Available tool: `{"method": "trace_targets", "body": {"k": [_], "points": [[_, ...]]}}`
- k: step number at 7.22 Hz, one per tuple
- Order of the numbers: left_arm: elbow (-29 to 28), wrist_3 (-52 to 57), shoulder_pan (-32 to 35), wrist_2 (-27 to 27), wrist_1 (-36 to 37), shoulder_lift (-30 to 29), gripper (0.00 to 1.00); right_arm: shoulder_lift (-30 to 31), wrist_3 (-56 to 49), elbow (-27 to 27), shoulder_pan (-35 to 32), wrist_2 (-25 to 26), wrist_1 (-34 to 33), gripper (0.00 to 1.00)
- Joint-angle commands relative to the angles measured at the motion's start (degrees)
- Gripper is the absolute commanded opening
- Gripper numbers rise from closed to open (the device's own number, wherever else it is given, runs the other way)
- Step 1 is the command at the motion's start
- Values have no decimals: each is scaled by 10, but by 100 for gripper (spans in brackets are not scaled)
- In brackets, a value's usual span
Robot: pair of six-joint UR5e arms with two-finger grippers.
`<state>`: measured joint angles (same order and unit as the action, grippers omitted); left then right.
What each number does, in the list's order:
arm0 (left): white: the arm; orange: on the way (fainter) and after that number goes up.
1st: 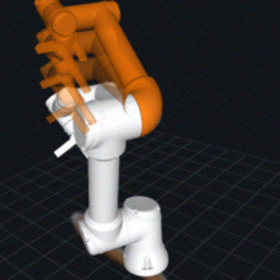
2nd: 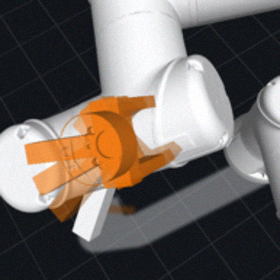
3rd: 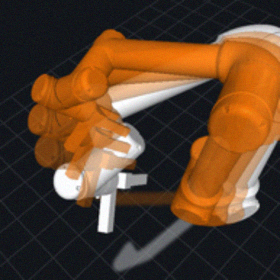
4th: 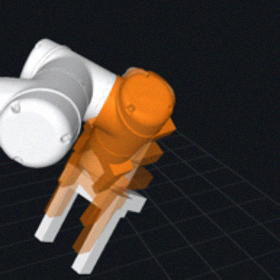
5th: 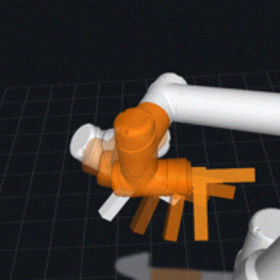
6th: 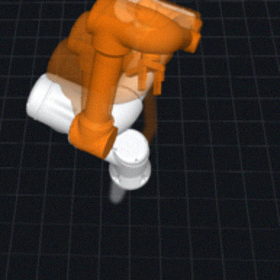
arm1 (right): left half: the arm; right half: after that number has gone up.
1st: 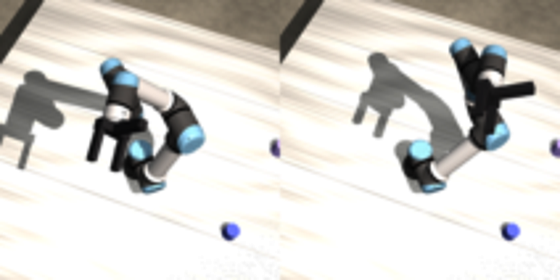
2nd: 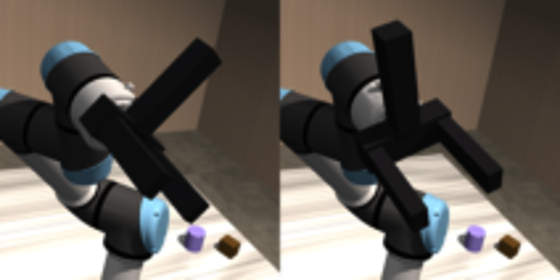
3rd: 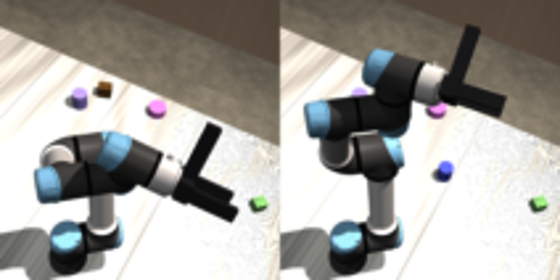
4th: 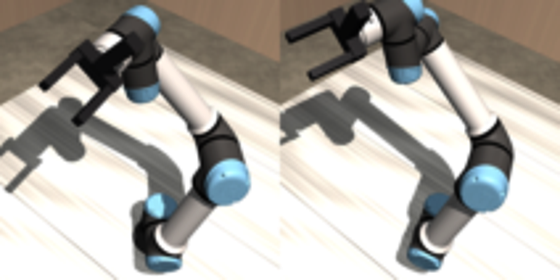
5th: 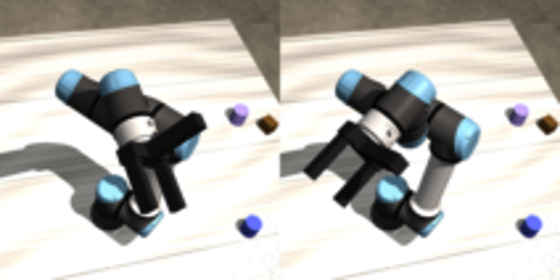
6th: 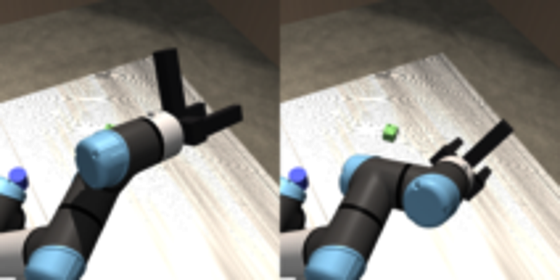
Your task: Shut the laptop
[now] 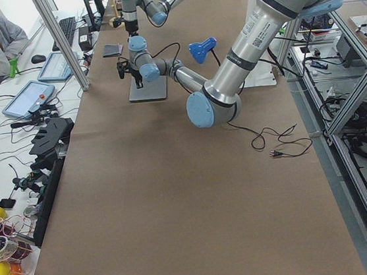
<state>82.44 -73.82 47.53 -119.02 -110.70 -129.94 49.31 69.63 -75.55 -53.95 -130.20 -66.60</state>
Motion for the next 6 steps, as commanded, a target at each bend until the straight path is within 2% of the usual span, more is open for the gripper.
{"method": "trace_targets", "body": {"k": [1, 2, 3, 5, 6], "points": [[231, 166, 83, -92, 146, 161, 0, 156, -72, -160, -82, -67, -12, 0], [297, 239, 125, -117, 196, 219, 0, 227, -147, -205, -119, -89, -22, 0], [332, 305, 182, -140, 202, 284, 0, 280, -239, -222, -168, -119, -41, 0], [363, 458, 287, -171, 202, 400, 0, 398, -443, -236, -244, -123, -48, 0], [366, 534, 324, -171, 202, 448, 51, 449, -557, -229, -283, -114, -48, 0]]}}
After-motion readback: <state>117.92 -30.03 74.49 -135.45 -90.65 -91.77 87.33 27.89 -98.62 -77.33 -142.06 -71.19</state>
